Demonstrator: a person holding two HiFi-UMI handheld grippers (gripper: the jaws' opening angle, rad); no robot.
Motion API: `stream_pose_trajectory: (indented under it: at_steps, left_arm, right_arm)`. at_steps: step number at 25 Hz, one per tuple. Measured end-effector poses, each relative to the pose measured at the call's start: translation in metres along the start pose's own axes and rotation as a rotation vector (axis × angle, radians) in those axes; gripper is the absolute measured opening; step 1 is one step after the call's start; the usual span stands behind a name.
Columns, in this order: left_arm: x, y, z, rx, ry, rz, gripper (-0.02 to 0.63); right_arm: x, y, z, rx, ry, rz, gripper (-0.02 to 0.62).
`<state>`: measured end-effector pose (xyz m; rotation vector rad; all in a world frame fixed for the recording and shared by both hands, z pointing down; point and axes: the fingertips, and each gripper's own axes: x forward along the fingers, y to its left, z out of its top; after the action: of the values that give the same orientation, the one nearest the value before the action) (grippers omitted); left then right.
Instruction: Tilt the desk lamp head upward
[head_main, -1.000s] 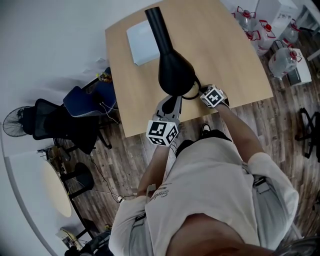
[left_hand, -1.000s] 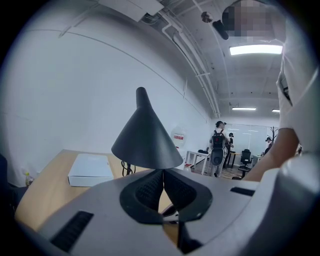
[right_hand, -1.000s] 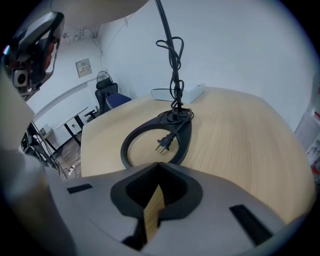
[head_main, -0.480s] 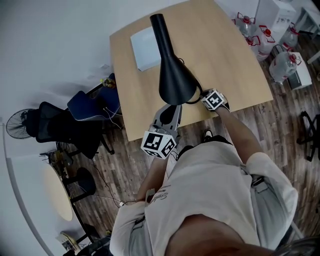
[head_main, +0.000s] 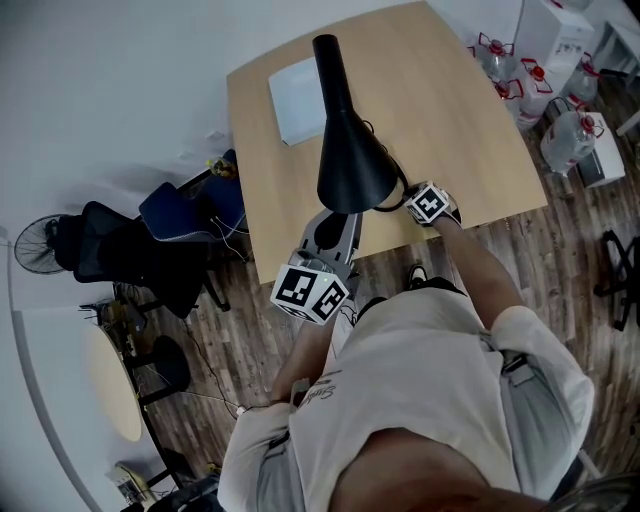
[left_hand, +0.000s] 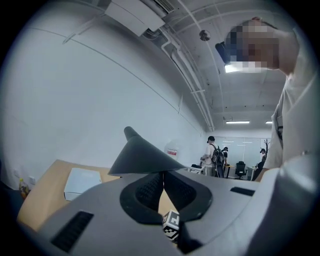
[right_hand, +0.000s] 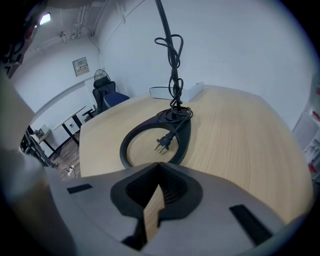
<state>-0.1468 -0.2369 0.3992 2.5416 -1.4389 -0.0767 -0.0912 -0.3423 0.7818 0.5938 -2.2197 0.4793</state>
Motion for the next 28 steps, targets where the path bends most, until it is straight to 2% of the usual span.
stream_pose_trajectory:
  at_steps: [4,10,21,28]
  left_arm:
    - [-0.003,-0.007,0.018,0.013,-0.015,-0.007,0.015]
    - [-0.005,-0.017,0.048,0.083,-0.04,-0.012,0.015]
    - [0.002,-0.035,0.082,0.078,-0.085,-0.043,0.015]
    - [0.007,-0.038,0.104,0.093,-0.108,-0.047,0.015]
  right_arm:
    - [0.0,0.001,-0.002,-0.024,0.026,-0.001,-0.005]
    - [-0.001,0.0,-0.001,-0.02,0.016,-0.003,-0.004]
    - [0.0,0.0,0.001,0.005,0.014,0.005,-0.004]
    - [0.0,0.001,0.0,-0.053,0.061,0.011,-0.004]
